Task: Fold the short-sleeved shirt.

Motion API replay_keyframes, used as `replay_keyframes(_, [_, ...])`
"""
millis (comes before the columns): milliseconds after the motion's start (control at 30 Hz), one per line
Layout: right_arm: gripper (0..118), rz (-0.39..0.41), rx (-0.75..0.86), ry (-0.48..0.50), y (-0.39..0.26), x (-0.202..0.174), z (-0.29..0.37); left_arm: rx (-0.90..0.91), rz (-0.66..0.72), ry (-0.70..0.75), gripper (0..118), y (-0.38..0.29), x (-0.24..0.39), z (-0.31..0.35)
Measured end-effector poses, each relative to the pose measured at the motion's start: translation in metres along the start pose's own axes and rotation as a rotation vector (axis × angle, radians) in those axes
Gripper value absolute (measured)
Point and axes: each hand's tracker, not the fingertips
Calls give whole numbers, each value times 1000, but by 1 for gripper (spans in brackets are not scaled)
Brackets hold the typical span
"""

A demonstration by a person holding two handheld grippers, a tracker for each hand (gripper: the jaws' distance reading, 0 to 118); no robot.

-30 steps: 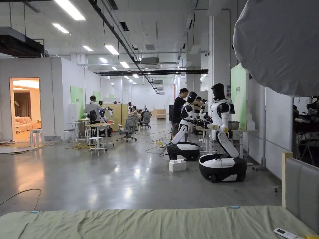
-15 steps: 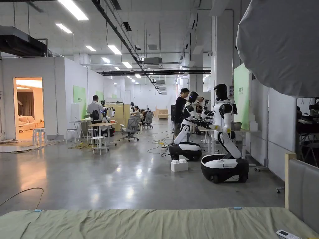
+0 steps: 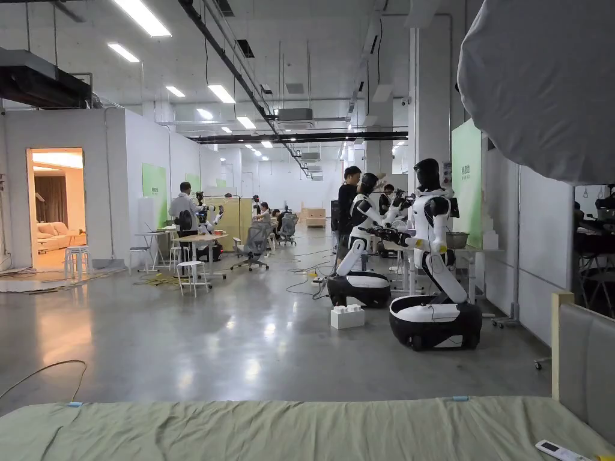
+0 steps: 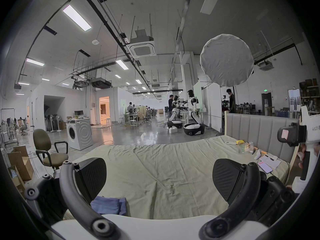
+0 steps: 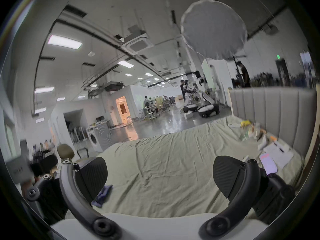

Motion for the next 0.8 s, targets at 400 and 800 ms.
replay_keyframes(400, [118,-71,-78,-86,13,-24,0,-16,-8,-43,118,-1,7,-4])
replay_keyframes(800, [118,-35,-67,-127,2,-23,-9,-30,2,-61,118,-9,11,-12])
